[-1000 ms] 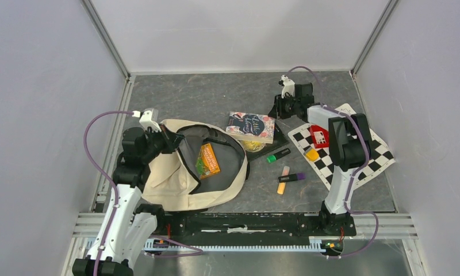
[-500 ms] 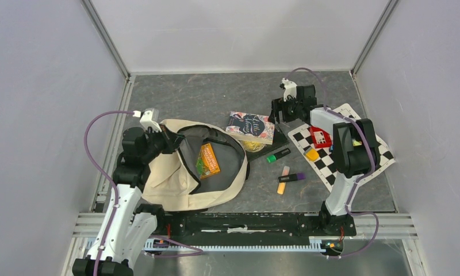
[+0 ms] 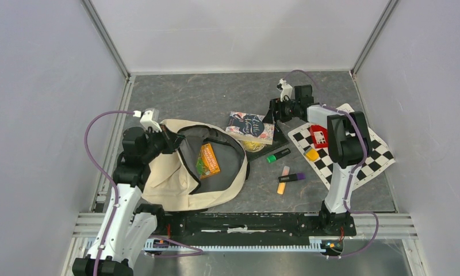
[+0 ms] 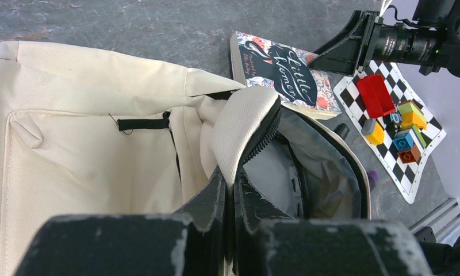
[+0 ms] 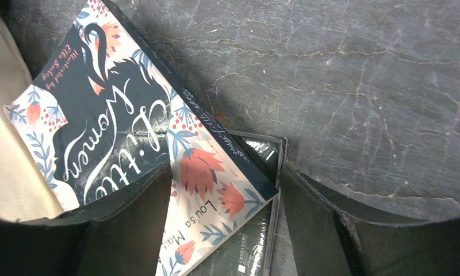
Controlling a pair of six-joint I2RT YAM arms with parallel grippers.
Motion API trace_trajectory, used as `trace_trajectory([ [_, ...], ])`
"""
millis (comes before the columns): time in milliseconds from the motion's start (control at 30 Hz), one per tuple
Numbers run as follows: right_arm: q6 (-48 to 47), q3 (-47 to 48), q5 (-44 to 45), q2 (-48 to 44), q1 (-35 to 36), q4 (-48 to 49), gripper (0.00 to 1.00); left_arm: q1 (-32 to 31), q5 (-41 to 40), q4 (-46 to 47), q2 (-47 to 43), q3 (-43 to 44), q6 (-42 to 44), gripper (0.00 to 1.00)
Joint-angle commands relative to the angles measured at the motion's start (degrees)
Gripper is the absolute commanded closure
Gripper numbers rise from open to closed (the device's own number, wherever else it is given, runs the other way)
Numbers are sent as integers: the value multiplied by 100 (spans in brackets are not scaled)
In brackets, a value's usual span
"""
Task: Pack the student bag
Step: Pick up the book from the center of the board.
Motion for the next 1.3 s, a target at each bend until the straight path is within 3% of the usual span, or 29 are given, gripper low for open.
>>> trace_trajectory([
  [0,343,-54,136,235,21,-261,30,35,20,215,-6,243,139,95],
  [100,456,-313,316,105,8,-197,39,33,19,216,4,243,143,95],
  [233,669,-532,544,17,-83,-131,75,38,33,215,22,246,133,95],
  [333,924,-710,584,-234,-189,44,93,33,35,215,29,244,130,95],
  [400,1053,-847,619,-476,-233,189,99,39,22,206,35,253,132,95],
  [833,1134,-1920,995,-2803,-260,1368,100,33,20,194,8,259,132,95],
  [1033,114,-2821,2423,-3983,406,1899,100,40,63,216,9,245,116,95],
  [1267,-937,-4276,4210,-5289,1676,2807,100,31,81,235,34,239,88,95],
])
